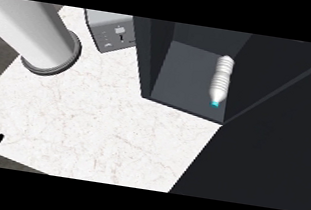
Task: Pick up the bottled water, place it into the cabinet and close the cabinet
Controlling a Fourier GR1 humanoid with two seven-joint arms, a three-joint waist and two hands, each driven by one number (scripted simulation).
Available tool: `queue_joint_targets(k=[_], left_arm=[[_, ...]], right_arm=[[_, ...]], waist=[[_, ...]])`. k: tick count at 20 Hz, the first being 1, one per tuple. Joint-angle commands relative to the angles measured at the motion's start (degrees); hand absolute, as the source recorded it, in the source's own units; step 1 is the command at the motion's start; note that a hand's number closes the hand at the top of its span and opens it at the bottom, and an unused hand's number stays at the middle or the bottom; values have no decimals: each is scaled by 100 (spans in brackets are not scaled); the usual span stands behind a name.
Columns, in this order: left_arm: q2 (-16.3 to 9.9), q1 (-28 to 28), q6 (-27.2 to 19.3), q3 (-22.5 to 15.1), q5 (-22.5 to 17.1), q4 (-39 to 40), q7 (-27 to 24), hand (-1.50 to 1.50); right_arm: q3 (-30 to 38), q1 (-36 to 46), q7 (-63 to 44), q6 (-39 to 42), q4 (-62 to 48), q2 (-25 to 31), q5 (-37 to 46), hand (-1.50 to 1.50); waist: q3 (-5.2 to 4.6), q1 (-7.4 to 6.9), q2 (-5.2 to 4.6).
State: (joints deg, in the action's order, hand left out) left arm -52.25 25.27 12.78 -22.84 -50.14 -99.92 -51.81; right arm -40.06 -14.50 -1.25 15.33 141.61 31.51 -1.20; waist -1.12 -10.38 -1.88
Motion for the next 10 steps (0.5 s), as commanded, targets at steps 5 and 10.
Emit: queue_joint_targets(k=[5,10], left_arm=[[-196,3,185,226,-145,-60,-11,-150],[-247,10,319,265,-150,34,-6,-150]], right_arm=[[-238,423,-888,-466,-740,-927,-426,150],[-63,743,-1182,-572,-1176,-1420,-1106,150]], waist=[[22,-80,-66],[27,-135,-115]])
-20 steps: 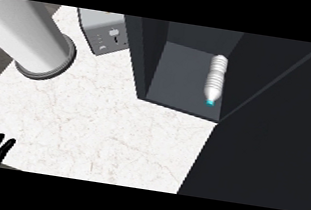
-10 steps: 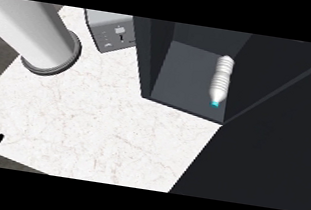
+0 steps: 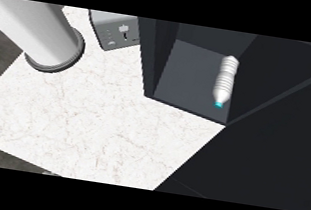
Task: Pick up the bottled water, place it into the cabinet and close the cabinet
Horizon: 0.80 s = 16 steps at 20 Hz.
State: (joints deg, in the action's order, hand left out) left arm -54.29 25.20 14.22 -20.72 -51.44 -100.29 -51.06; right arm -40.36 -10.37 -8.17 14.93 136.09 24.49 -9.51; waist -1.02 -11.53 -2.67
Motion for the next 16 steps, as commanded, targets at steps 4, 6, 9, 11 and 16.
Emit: queue_joint_targets(k=[4,6,9,11,16], left_arm=[[-55,-36,228,147,-100,129,-60,-150],[-95,-18,275,190,-151,139,-33,-150],[-113,91,270,282,-241,138,-50,-150],[-141,195,317,280,-245,128,-42,-150],[-151,219,411,373,-358,193,10,-150]], right_arm=[[132,769,-673,-444,-1176,-1116,-903,150],[282,1069,-820,-359,-1438,-1257,-1265,150],[955,1553,-888,-480,-2055,-1414,-1439,150],[1440,2058,-969,-612,-2342,-1503,-1430,150],[2212,3405,-1025,-1293,-3841,-2002,-1031,150]], waist=[[37,-14,-54],[46,13,-22],[60,71,34],[62,119,90],[77,262,107]])
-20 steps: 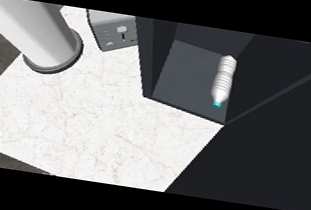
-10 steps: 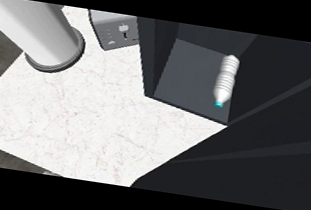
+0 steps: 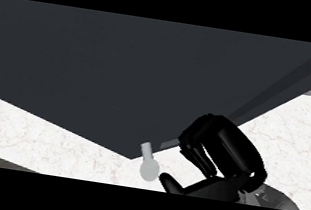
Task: Pick up the bottled water, place it into the cabinet and close the cabinet
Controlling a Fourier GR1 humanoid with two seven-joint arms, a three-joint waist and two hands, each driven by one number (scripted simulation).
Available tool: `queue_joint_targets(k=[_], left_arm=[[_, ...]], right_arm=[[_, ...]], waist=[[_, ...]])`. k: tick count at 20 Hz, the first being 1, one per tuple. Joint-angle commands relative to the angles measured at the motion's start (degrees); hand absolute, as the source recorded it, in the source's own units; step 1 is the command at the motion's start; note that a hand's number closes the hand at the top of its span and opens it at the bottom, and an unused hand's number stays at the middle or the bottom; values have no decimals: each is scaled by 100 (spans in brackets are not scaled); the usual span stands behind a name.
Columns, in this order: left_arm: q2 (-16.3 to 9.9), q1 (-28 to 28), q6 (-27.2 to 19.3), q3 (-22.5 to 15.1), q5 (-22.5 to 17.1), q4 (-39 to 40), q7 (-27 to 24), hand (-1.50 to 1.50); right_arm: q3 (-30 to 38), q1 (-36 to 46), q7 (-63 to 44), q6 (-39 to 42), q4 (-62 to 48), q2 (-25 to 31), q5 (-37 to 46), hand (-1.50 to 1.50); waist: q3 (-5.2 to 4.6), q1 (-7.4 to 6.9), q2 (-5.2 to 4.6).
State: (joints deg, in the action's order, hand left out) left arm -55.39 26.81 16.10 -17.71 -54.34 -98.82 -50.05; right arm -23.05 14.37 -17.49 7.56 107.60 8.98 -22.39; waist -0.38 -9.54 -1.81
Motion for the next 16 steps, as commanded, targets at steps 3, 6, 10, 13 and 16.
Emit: queue_joint_targets(k=[3,6,10,13,16], left_arm=[[-1,159,372,127,-160,40,-148,-150],[-81,59,376,219,-180,68,-10,-150],[-148,146,543,377,-247,65,-22,-150],[91,83,362,197,-181,9,57,-150],[80,62,299,265,-173,74,82,-150]], right_arm=[[773,1799,-39,-740,-2030,-665,411,150],[1143,2709,69,-703,-3059,-648,476,150],[1526,3315,450,-553,-4053,-548,498,150],[1266,3007,177,-562,-3827,-616,432,150],[1054,2930,68,-651,-3938,-761,398,150]], waist=[[22,150,43],[28,234,17],[37,291,32],[42,377,58],[42,438,114]])
